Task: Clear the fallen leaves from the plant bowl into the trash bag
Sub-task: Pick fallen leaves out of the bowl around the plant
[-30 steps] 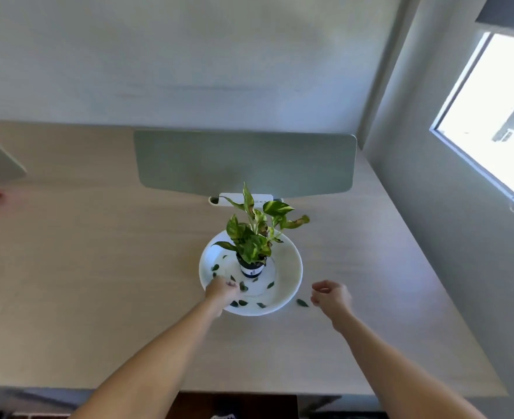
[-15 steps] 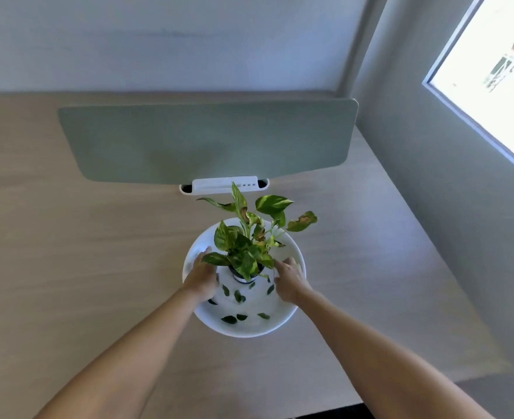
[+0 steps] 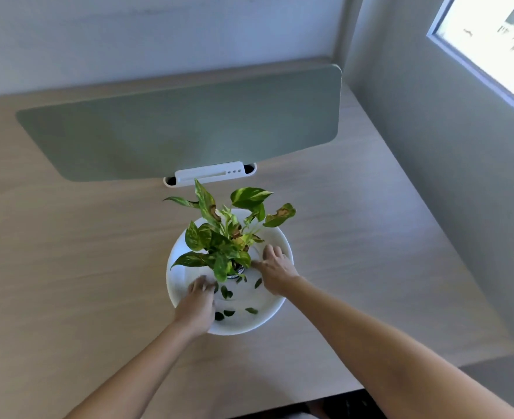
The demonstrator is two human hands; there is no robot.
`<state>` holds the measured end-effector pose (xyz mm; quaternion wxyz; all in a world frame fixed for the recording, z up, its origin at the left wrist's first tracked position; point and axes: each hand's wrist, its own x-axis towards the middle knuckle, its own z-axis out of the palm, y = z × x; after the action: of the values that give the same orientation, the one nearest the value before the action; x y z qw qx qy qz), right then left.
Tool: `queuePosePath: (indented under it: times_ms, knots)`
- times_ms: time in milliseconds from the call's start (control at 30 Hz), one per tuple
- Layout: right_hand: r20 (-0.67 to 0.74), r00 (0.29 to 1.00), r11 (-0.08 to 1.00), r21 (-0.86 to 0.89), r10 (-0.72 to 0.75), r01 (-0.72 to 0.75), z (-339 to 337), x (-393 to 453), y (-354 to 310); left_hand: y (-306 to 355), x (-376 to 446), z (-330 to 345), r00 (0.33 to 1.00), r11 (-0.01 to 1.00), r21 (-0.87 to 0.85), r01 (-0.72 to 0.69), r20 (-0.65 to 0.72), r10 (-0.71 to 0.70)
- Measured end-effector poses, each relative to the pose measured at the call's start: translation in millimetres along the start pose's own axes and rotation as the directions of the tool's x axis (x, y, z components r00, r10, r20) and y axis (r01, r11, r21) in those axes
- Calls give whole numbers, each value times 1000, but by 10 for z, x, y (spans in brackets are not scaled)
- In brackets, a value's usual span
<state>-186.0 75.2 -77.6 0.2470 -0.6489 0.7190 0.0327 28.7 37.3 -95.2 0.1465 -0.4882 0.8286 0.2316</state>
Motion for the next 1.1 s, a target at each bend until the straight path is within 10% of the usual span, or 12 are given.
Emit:
queuePosePath:
  times_ms: [700, 1100]
  knots:
    - [98, 978, 982, -19, -186, 189, 184, -333, -120, 233, -129, -174, 969, 994, -99, 40, -238, -63]
    - [29, 995, 985, -139, -95, 99, 368, -205, -464, -202, 360, -168, 998, 998, -63, 15, -53, -19]
